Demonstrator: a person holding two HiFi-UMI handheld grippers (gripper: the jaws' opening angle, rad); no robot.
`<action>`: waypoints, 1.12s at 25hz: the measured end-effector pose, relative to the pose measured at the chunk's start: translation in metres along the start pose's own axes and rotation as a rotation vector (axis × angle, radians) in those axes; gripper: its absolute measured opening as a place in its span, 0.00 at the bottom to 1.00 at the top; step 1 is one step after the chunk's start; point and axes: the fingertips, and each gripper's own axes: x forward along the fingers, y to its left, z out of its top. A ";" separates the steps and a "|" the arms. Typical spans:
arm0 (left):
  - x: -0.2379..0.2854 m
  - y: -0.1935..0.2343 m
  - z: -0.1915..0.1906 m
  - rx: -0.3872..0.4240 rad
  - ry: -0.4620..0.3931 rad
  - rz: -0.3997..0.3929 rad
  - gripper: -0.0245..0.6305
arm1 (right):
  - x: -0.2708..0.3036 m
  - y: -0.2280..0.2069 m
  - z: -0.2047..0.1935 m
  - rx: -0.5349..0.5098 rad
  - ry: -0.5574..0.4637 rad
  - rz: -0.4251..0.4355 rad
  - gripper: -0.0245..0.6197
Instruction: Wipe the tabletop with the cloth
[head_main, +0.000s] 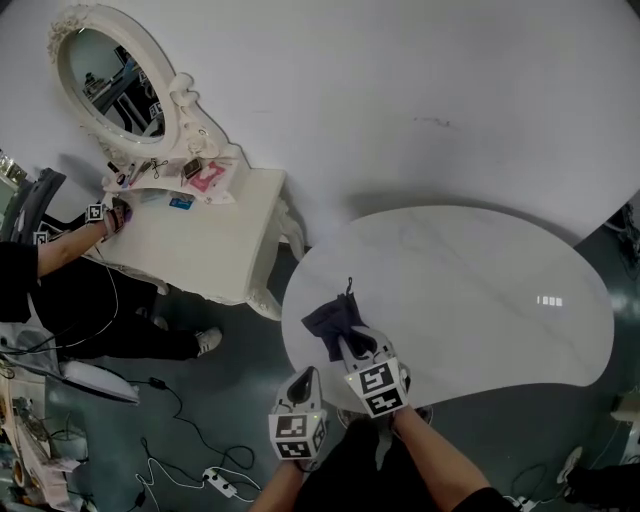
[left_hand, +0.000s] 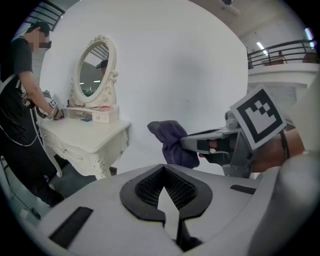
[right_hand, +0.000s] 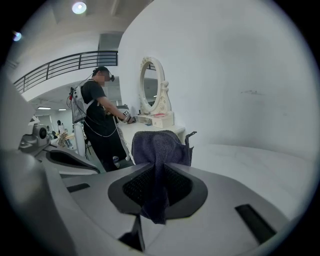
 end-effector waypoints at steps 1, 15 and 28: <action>0.002 -0.009 0.002 0.001 -0.007 -0.005 0.04 | -0.011 -0.006 -0.003 0.005 -0.009 -0.011 0.10; 0.001 -0.167 0.025 0.067 -0.072 -0.103 0.04 | -0.180 -0.082 -0.033 0.053 -0.106 -0.124 0.10; -0.039 -0.283 0.062 0.136 -0.252 -0.192 0.04 | -0.338 -0.113 -0.039 -0.066 -0.302 -0.254 0.10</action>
